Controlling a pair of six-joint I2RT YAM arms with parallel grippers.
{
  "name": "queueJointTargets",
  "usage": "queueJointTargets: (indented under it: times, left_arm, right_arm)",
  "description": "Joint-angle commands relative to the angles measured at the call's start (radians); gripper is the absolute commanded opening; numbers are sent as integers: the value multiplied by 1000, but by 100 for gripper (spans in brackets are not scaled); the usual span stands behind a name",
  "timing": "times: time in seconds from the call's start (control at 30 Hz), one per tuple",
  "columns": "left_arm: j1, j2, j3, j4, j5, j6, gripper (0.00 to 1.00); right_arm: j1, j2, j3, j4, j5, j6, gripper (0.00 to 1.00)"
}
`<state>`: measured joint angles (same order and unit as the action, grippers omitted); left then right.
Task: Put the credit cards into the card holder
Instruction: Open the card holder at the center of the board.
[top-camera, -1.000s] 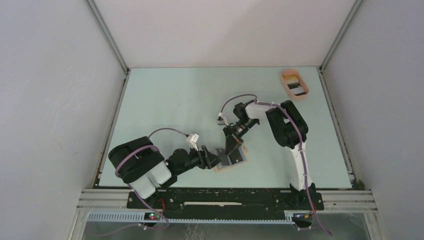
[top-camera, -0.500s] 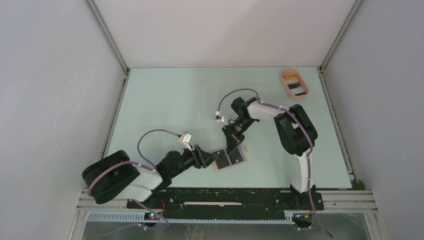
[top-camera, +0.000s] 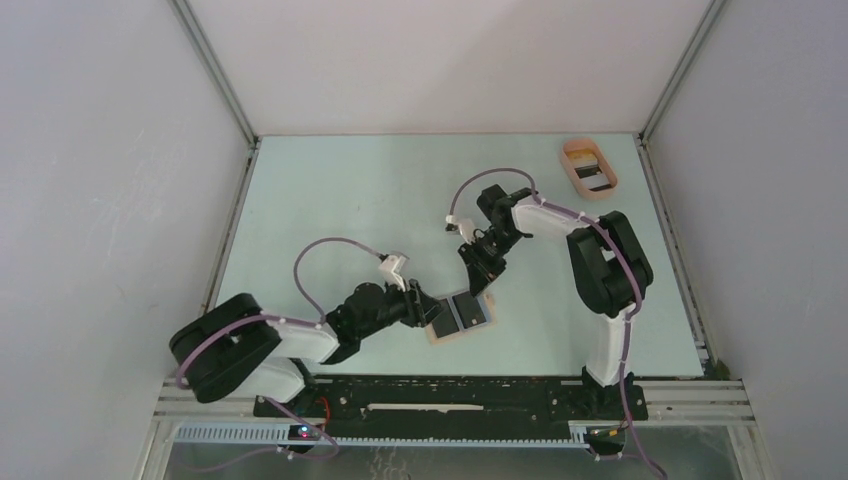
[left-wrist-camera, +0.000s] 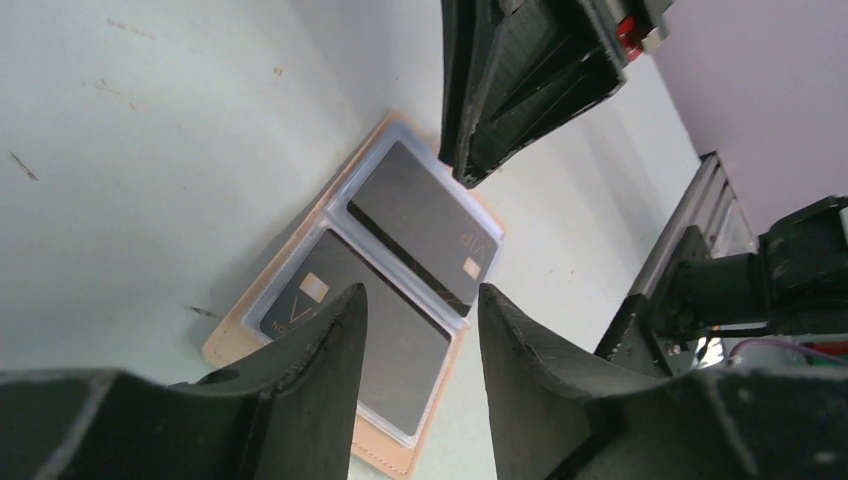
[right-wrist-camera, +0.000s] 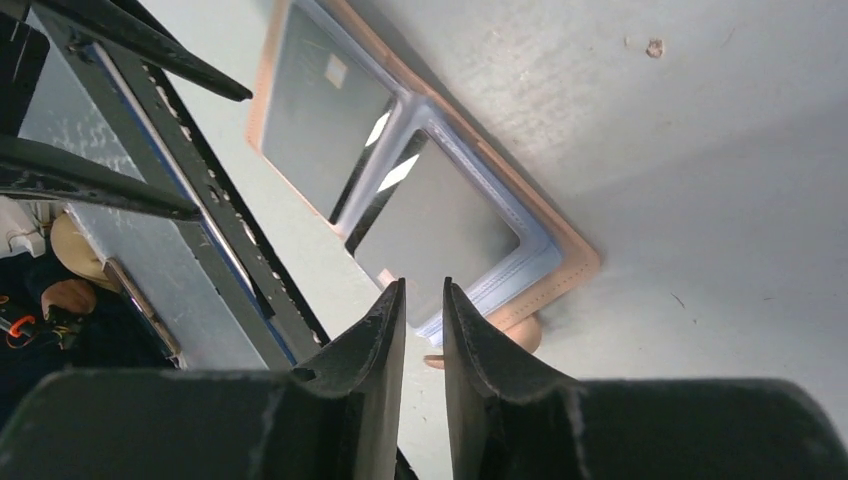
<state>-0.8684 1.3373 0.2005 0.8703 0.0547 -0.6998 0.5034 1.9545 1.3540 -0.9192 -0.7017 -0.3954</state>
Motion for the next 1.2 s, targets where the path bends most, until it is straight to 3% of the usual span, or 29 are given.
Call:
queueJointTargets:
  times: [0.0, 0.43, 0.7, 1.17]
  left_arm:
    - [-7, 108, 66, 79, 51, 35, 48]
    - [-15, 316, 114, 199, 88, -5, 42]
    - [-15, 332, 120, 194, 87, -10, 42]
    - [-16, 347, 129, 187, 91, -10, 42]
  right_arm:
    - [2, 20, 0, -5, 47, -7, 29]
    - [-20, 80, 1, -1, 54, 1, 34]
    - [-20, 81, 2, -3, 78, 4, 41]
    - [-31, 41, 4, -7, 91, 9, 43]
